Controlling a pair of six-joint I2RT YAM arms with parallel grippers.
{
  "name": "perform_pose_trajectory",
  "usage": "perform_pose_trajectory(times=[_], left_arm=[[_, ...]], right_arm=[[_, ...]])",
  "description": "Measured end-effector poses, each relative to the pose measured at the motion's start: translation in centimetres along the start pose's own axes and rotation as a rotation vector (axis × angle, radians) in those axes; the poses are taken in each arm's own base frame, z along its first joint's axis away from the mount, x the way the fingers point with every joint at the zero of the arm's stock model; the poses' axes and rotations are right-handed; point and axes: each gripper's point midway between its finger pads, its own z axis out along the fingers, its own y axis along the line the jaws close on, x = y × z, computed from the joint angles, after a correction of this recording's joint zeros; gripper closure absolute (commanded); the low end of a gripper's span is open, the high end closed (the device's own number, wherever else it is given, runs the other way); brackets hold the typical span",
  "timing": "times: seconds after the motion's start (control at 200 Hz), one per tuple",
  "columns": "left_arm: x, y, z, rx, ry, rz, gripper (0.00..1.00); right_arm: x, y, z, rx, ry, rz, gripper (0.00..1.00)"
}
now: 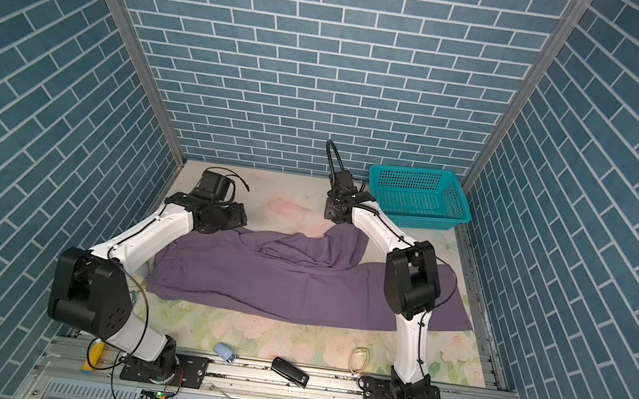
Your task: Fold and stack the trousers
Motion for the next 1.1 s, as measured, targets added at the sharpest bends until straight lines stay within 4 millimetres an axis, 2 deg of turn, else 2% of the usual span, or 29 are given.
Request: perform_pose_trajectory(times=[0.115, 0.28, 0.435, 0.54, 0.58, 0.655, 0.725, 0.765, 0.865, 0.895, 0.99, 1.1], left_arm=[[0.9, -2.6, 2.8, -0.004, 0.051, 0.112, 0.08], [3.4, -5.3, 6.3, -0.013, 0.135, 0.227, 0.08], [4.7, -6.1, 8.1, -0.026, 0.181, 0.270, 0.10], [5.0, -5.8, 8.8, -0.041, 0.198, 0.276, 0.15], [5.2, -5.6, 9.0, -0.048, 0.204, 0.278, 0.19], [5.6, -5.3, 9.5, -0.056, 0.219, 0.285, 0.33], [5.9, -5.1, 9.9, -0.063, 0.232, 0.285, 0.54], [6.1, -5.0, 10.2, -0.067, 0.236, 0.279, 0.67], [6.4, -4.7, 10.7, -0.078, 0.249, 0.272, 0.94], [6.4, -4.5, 10.8, -0.081, 0.251, 0.276, 1.00], [5.8, -4.4, 10.4, -0.091, 0.250, 0.272, 1.00], [3.3, -4.6, 9.5, -0.097, 0.208, 0.267, 1.00]], right_arm=[[0.6, -2.0, 2.7, 0.042, 0.066, 0.021, 0.37], [2.9, -2.3, 6.1, 0.048, 0.166, 0.020, 0.37], [4.1, -2.3, 8.4, 0.044, 0.222, 0.025, 0.37], [3.5, -2.4, 8.8, 0.039, 0.221, 0.033, 0.43], [3.1, -2.4, 8.9, 0.034, 0.214, 0.038, 0.47], [2.6, -2.7, 9.1, 0.029, 0.210, 0.049, 0.60], [2.5, -3.0, 9.6, 0.026, 0.213, 0.057, 0.80], [2.5, -3.1, 9.9, 0.027, 0.213, 0.057, 0.88], [1.9, -3.1, 10.1, 0.004, 0.208, 0.071, 1.00], [1.9, -3.1, 10.2, -0.003, 0.208, 0.074, 1.00], [1.7, -2.9, 10.2, -0.026, 0.207, 0.078, 1.00], [0.4, -2.8, 10.2, -0.057, 0.193, 0.092, 1.00]])
